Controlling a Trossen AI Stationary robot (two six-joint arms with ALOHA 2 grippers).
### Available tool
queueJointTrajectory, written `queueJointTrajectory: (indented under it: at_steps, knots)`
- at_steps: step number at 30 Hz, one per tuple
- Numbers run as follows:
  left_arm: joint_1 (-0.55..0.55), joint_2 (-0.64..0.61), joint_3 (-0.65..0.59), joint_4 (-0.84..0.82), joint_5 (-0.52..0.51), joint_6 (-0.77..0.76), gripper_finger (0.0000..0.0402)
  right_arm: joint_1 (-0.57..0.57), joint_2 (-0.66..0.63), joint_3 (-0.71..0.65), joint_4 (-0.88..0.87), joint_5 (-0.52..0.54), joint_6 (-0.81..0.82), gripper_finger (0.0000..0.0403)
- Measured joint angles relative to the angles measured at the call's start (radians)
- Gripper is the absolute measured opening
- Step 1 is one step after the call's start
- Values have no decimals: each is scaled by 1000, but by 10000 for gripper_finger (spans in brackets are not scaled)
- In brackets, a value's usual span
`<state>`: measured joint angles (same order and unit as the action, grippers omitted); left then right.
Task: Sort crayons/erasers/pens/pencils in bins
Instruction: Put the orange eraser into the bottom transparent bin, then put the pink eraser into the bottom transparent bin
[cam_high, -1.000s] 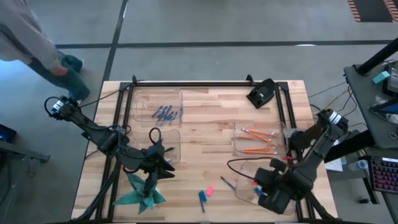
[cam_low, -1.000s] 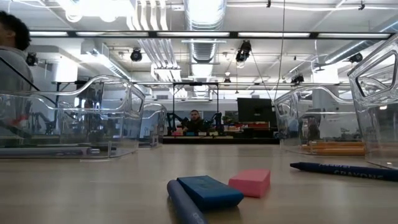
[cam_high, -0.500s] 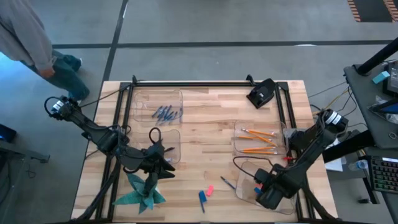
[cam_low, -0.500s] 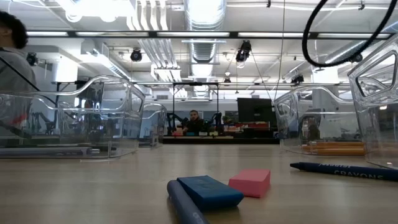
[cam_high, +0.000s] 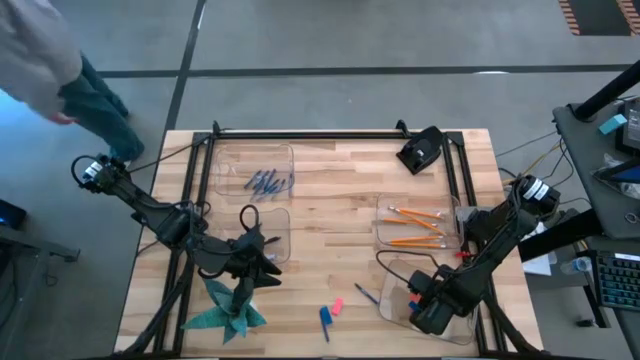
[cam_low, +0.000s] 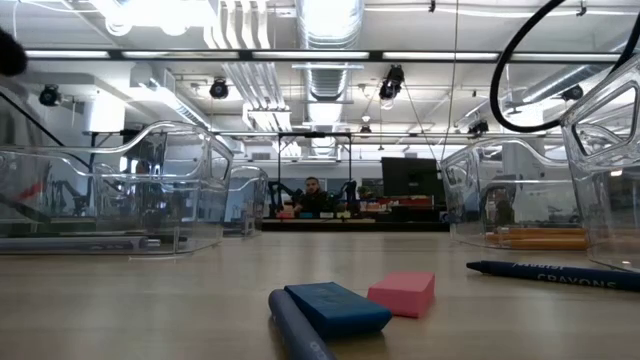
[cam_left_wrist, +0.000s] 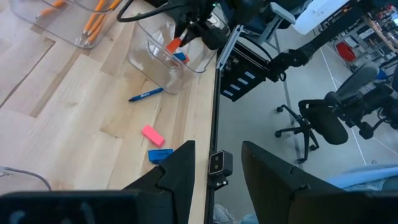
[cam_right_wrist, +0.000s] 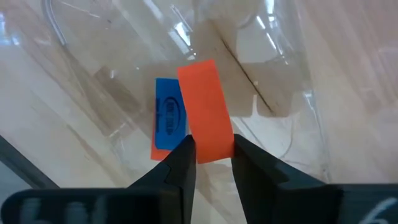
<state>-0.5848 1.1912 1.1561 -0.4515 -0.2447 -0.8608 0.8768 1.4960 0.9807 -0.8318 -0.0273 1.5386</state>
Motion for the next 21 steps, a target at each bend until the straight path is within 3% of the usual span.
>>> queueJointTrajectory:
  at_steps: [13, 21]
  knots:
    - [0, 0, 0, 0, 0, 1, 118, 0, 0, 8, -6, -7, 32, 149]
    - [0, 0, 0, -1, 0, 1, 118, 0, -9, 195, -204, -45, 32, 171]
